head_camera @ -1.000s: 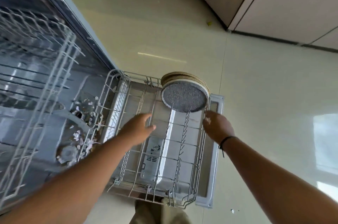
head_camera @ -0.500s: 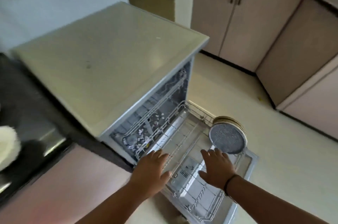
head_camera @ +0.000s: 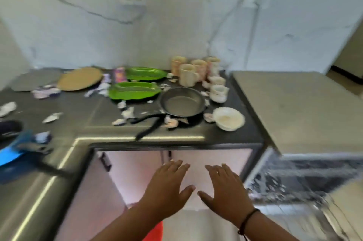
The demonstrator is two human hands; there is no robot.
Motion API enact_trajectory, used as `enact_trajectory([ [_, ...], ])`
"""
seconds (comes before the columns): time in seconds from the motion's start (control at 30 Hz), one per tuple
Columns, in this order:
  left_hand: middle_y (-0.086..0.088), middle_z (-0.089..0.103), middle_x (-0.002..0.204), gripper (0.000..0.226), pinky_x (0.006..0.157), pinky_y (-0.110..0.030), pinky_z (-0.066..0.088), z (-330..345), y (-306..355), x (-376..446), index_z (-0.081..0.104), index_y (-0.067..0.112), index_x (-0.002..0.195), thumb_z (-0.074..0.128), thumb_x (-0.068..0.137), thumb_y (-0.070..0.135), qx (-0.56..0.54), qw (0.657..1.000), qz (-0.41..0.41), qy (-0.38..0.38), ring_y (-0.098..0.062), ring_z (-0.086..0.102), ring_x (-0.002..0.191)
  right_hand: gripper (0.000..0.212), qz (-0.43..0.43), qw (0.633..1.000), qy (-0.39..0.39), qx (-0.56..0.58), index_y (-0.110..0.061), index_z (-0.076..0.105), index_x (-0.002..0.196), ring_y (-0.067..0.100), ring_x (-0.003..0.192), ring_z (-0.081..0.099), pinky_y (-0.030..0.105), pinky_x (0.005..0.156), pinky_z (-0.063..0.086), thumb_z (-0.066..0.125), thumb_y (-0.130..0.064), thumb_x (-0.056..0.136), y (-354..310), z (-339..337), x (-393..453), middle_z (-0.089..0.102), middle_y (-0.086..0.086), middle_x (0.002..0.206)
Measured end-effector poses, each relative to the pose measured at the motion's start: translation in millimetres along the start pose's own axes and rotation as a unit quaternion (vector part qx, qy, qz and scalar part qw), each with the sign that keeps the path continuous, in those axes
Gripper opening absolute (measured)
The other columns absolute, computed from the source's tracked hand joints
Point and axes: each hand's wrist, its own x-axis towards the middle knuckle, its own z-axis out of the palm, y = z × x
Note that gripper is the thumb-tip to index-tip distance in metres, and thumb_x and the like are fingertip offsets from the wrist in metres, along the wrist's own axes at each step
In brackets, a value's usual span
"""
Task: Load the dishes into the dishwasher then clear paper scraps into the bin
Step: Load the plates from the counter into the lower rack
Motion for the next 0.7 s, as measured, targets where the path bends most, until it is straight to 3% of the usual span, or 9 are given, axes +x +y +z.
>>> enact_trajectory([
  [0.2, 0.007, 0.034, 0.151, 0.064, 0.111, -0.021, 0.010, -86, -59, -7, 0.034, 0.028, 0.145, 0.045, 0.089, 0.056, 0.025, 0.987, -0.077, 0.140, -0.012, 0.025, 0.141, 0.075, -0.126, 0.987, 0.073, 0.061, -0.021, 0.054, 0.127, 0.024, 0.116, 0.056, 0.039, 0.095, 0.047, 0.040, -0.074, 0.075, -101, -58, 91, 0.061, 0.001, 0.121],
  [0.33, 0.006, 0.040, 0.148, 0.068, 0.111, -0.024, 0.021, -122, -99, 17, 0.041, 0.026, 0.142, 0.039, 0.085, 0.063, 0.029, 0.968, -0.152, 0.198, -0.012, 0.033, 0.137, 0.085, -0.189, 0.973, 0.080, 0.107, -0.022, 0.035, 0.144, 0.024, 0.139, 0.031, 0.039, 0.115, 0.026, 0.035, -0.076, 0.079, -133, -67, 168, 0.043, 0.000, 0.143],
  [0.43, 0.002, 0.043, 0.147, 0.075, 0.109, -0.023, 0.022, -140, -124, 41, 0.044, 0.024, 0.141, 0.032, 0.080, 0.067, 0.034, 0.952, -0.207, 0.222, -0.014, 0.036, 0.136, 0.085, -0.215, 0.965, 0.090, 0.120, -0.022, 0.030, 0.145, 0.025, 0.139, 0.028, 0.039, 0.115, 0.026, 0.039, -0.074, 0.079, -147, -66, 228, 0.041, 0.001, 0.144],
  [0.7, 0.007, 0.030, 0.154, 0.064, 0.113, -0.025, 0.018, -184, -186, 96, 0.030, 0.029, 0.147, 0.045, 0.092, 0.057, 0.053, 0.909, -0.353, 0.215, -0.010, 0.025, 0.141, 0.072, -0.298, 0.945, 0.061, 0.119, -0.024, 0.036, 0.139, 0.022, 0.131, 0.037, 0.034, 0.111, 0.029, 0.050, -0.064, 0.081, -187, -81, 352, 0.047, 0.001, 0.137],
])
